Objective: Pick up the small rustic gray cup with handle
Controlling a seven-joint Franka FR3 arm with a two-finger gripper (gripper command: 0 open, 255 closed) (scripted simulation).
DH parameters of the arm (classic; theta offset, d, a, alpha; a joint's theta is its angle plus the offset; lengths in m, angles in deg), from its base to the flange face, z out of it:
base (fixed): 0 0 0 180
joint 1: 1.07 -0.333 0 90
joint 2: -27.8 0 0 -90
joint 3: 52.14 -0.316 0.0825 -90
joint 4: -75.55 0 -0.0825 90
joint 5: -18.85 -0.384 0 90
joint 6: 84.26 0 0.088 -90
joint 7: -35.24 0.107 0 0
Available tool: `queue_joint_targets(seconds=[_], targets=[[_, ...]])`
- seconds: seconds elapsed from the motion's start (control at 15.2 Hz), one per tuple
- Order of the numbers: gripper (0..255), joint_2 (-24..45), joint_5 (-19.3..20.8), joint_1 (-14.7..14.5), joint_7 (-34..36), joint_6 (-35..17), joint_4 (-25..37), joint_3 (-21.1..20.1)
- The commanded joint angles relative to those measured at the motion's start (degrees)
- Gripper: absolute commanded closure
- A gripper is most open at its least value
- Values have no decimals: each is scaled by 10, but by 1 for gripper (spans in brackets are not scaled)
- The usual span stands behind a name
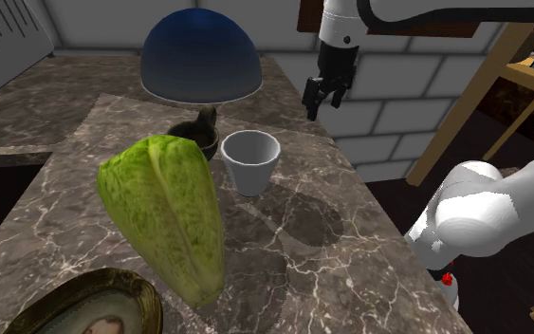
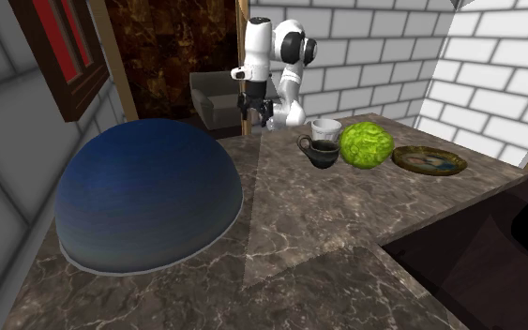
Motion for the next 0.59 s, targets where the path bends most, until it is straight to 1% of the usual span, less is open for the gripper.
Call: queue_joint_targets(seconds=[0.0,0.53], targets=[[0,34,-14,-8,19,10,36,-17],[0,180,-47,-31,93,56,202,-75]])
